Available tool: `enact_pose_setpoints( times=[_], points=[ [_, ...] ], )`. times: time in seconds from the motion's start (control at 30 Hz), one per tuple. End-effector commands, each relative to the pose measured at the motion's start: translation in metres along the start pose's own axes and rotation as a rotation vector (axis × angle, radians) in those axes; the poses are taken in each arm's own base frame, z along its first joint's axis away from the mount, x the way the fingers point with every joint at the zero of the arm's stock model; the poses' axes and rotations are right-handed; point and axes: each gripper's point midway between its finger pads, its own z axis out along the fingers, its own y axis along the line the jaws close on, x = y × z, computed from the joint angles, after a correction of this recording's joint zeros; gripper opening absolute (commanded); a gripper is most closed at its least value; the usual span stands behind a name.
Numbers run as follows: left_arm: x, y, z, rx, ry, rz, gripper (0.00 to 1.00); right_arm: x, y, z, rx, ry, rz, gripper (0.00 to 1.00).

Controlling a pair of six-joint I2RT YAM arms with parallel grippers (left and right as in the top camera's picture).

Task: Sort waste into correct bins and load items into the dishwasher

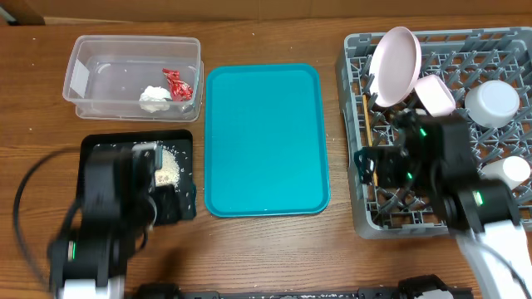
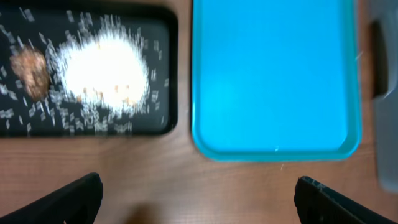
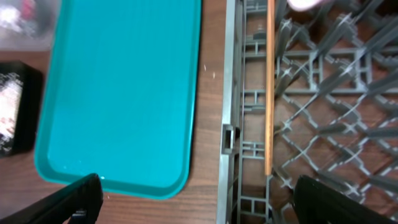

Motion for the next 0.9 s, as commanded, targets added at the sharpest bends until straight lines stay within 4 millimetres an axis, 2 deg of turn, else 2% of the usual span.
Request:
enact_pose_setpoints(
  times=[0.0, 0.13, 0.23, 0.37, 0.87],
  points=[
    [0.009, 0.000, -0.012, 0.028, -0.121, -0.064, 1.00, 0.000, -0.008, -0.022, 0.040, -0.114, 0.006, 1.00],
    [0.002, -0.004, -0.025, 0.055, -0.234, -0.064, 1.00, 0.000, -0.007, -0.037, 0.038, -0.162, 0.000, 1.00],
    [0.002, -0.004, -0.028, 0.057, -0.248, -0.061, 1.00, 0.000, -0.006, -0.038, 0.037, -0.169, -0.001, 1.00],
    [0.009, -0.002, -0.026, 0.050, -0.216, -0.066, 1.00, 0.001, -0.007, -0.035, 0.040, -0.155, 0.001, 1.00],
    [0.010, -0.002, -0.026, 0.049, -0.215, -0.066, 1.00, 0.005, -0.012, -0.014, 0.058, -0.071, 0.013, 1.00]
  ],
)
